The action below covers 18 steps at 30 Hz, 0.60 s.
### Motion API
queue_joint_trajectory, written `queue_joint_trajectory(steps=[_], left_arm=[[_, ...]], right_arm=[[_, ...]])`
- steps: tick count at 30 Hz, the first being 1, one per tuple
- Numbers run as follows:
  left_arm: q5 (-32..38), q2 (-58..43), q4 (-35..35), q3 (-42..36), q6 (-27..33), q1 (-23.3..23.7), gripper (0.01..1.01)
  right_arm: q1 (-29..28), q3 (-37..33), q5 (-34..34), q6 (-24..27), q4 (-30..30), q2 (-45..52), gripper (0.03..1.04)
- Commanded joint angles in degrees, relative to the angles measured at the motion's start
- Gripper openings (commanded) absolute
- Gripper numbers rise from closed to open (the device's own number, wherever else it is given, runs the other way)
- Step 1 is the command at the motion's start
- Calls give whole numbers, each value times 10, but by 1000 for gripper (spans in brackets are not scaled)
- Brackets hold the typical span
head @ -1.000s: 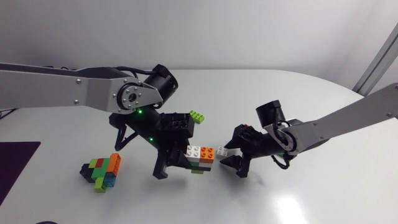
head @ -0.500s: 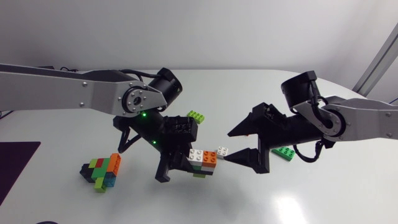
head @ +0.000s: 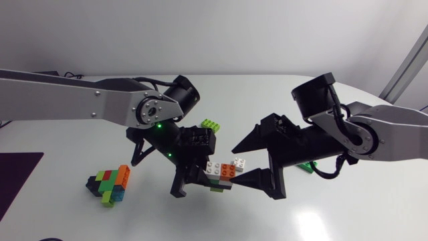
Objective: Separate the duplo bricks
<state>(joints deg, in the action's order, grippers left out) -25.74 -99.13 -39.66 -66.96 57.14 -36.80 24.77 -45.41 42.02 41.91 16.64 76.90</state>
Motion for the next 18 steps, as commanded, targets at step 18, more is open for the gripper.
queue_joint_trajectory(steps=[18], left_arm=[[-3,-10,3,-18,-6,-3,354]], right_arm=[[33,35,-27,-18,-32,29,751]])
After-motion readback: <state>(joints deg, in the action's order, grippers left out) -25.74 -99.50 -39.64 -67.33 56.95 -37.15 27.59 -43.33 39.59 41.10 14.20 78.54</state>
